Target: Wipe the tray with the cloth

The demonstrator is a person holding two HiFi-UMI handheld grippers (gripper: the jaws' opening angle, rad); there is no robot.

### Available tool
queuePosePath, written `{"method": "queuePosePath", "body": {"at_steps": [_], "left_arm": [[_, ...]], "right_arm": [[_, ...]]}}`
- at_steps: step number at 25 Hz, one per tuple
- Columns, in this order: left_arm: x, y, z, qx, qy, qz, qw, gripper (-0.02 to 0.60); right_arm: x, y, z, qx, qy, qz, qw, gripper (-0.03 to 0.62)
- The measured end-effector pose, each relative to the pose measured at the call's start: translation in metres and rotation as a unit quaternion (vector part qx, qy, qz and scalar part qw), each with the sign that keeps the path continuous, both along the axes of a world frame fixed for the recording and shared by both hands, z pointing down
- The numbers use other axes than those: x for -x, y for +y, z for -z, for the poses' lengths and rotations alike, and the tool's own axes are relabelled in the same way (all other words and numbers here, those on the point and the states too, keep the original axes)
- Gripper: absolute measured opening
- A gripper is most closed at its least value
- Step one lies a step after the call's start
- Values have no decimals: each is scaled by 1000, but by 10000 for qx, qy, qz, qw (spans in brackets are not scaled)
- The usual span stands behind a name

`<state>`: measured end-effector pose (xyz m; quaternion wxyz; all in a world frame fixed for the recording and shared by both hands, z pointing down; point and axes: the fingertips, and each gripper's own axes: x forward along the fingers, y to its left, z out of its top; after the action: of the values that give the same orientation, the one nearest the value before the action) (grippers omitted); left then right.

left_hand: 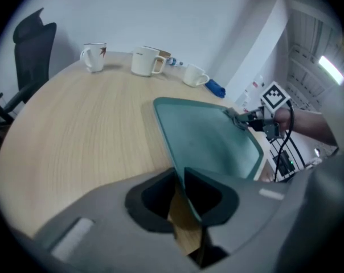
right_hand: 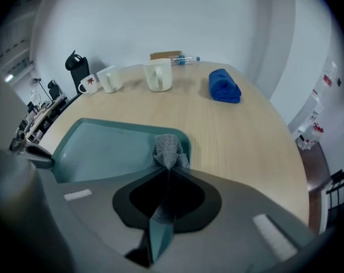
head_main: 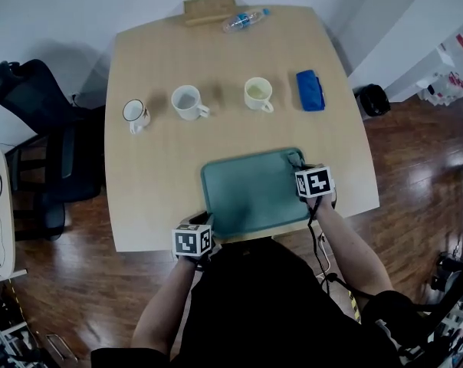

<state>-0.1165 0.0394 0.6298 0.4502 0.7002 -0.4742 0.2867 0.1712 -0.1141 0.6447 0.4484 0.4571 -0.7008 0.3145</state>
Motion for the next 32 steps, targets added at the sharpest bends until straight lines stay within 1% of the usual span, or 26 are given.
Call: {"method": "queuePosePath", "body": {"at_steps": [3, 6, 8, 12, 17, 23, 26, 28, 30, 32], "left_arm": [[-1, 0, 0, 5, 5, 5, 10000, 57], [-3, -2, -2, 12, 54, -30, 10000, 57], [-3, -1, -2, 12, 61, -53, 10000, 57], [-3, -1, 0, 6, 63, -90, 9999, 57], [-3, -2, 1, 77, 283, -65, 9995, 57], [-3, -2, 2, 94, 448, -186, 9988, 58], [-1, -3, 1, 66, 504, -190, 9985, 58], [0, -3, 1, 68, 541, -171, 9984, 57], [2, -2, 1, 113, 561, -150, 9982, 57], [4, -2, 1, 137, 551, -105, 9983, 56]], "right_arm": [[5, 2, 0, -121, 241, 33, 9996, 25], [30, 7, 1, -96, 102, 26, 9999, 25], [60, 13, 1, -25, -90, 186, 9998, 25], [130, 30, 1, 103, -310, 738, 9967, 25], [216, 48, 6, 204, -589, 1339, 9890, 25], [288, 70, 10, 343, -713, 1899, 9786, 26], [306, 74, 15, 316, -647, 2112, 9748, 25], [310, 76, 17, 304, -662, 2165, 9736, 25], [304, 75, 18, 344, -749, 2069, 9749, 25], [285, 70, 22, 256, -696, 1964, 9777, 26]]}}
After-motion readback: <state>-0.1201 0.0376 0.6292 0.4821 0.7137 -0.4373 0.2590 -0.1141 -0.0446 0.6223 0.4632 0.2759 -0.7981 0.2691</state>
